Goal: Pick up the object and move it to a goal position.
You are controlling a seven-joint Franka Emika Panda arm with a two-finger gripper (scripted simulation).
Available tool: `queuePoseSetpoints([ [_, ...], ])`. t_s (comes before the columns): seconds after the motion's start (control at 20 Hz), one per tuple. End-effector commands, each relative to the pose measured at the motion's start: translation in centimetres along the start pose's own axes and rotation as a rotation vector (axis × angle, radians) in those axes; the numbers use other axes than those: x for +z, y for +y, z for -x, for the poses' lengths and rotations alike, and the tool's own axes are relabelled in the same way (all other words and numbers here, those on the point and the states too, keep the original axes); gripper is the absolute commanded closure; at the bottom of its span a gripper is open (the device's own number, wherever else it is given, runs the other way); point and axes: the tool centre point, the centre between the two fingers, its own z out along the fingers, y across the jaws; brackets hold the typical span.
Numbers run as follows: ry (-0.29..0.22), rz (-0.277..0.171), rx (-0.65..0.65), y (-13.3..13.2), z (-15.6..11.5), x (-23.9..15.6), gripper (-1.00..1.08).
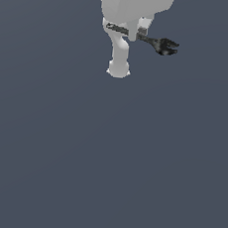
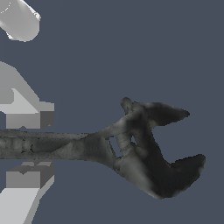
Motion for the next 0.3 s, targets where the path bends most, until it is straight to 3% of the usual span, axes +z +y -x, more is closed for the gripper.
queuePoseSetpoints([
  [0.0,-0.001,-0.001,0.000,-0.01,0.06,-0.70,1.08],
  [0.25,-0.001,-0.001,0.000,0.02,0.07,-1.13,1.08],
])
